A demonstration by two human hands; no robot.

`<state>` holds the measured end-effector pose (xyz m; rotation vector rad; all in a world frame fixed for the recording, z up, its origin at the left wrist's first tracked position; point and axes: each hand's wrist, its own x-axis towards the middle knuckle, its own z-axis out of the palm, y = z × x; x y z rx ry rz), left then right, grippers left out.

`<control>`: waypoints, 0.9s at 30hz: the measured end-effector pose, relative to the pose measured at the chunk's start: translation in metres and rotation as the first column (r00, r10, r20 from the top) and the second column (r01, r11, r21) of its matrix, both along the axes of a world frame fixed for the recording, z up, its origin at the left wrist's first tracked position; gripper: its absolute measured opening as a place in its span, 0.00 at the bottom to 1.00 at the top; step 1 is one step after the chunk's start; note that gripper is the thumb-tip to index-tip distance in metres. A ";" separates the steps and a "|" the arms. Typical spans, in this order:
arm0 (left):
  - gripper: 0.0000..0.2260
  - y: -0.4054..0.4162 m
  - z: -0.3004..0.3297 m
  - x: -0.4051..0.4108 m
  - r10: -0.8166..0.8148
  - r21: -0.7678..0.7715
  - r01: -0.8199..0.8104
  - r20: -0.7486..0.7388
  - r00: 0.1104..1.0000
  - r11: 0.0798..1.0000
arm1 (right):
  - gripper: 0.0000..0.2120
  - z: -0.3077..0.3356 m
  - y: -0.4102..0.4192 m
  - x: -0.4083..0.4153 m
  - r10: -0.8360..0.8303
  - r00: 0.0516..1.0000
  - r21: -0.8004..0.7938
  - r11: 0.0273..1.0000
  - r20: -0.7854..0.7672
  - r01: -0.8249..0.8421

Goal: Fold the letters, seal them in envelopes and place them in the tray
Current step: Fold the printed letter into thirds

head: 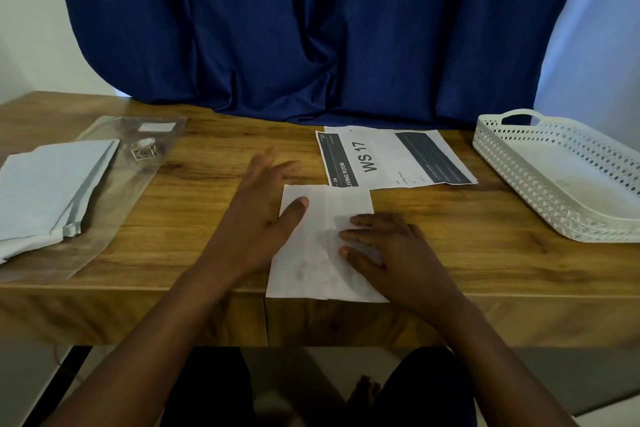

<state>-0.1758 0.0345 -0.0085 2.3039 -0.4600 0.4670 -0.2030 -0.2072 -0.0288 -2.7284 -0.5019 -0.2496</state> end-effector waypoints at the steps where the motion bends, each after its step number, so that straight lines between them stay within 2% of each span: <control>1: 0.24 0.002 0.001 -0.005 -0.046 0.114 0.046 -0.009 0.999 0.992 | 0.22 -0.001 0.004 -0.002 -0.016 1.000 -0.003 1.000 0.001 0.016; 4: 0.30 -0.004 -0.007 -0.025 -0.109 0.356 0.135 -0.093 0.990 0.925 | 0.25 -0.001 0.016 -0.005 -0.036 0.999 -0.046 0.998 0.006 0.036; 6: 0.34 -0.013 -0.019 -0.039 -0.089 0.458 0.149 -0.149 0.985 0.876 | 0.23 0.000 0.020 -0.004 -0.048 0.998 -0.061 0.997 0.030 0.050; 10: 0.36 -0.019 -0.037 -0.045 -0.022 0.633 0.087 -0.110 0.994 0.769 | 0.19 0.001 0.025 -0.001 -0.105 0.990 -0.081 0.990 0.096 0.112; 13: 0.36 -0.020 -0.038 -0.043 -0.036 0.639 0.097 -0.108 0.993 0.763 | 0.23 0.002 0.036 0.004 -0.045 0.987 -0.097 0.993 0.152 0.060; 17: 0.37 -0.019 -0.038 -0.045 -0.053 0.658 0.110 -0.106 0.993 0.745 | 0.26 -0.007 0.044 0.012 0.132 0.989 -0.064 0.989 -0.066 -0.136; 22: 0.38 -0.016 -0.041 -0.042 -0.034 0.637 0.097 -0.111 0.993 0.765 | 0.32 -0.007 0.004 0.028 0.055 0.987 -0.268 0.959 -0.153 -0.095; 25: 0.49 -0.016 -0.040 -0.043 -0.059 0.590 0.124 -0.128 0.990 0.798 | 0.30 -0.007 -0.010 0.029 0.029 0.988 -0.218 0.974 -0.155 -0.063; 27: 0.52 -0.015 -0.037 -0.044 -0.105 0.566 0.134 -0.084 0.991 0.814 | 0.29 -0.007 -0.011 0.028 0.038 0.989 -0.174 0.983 -0.142 -0.062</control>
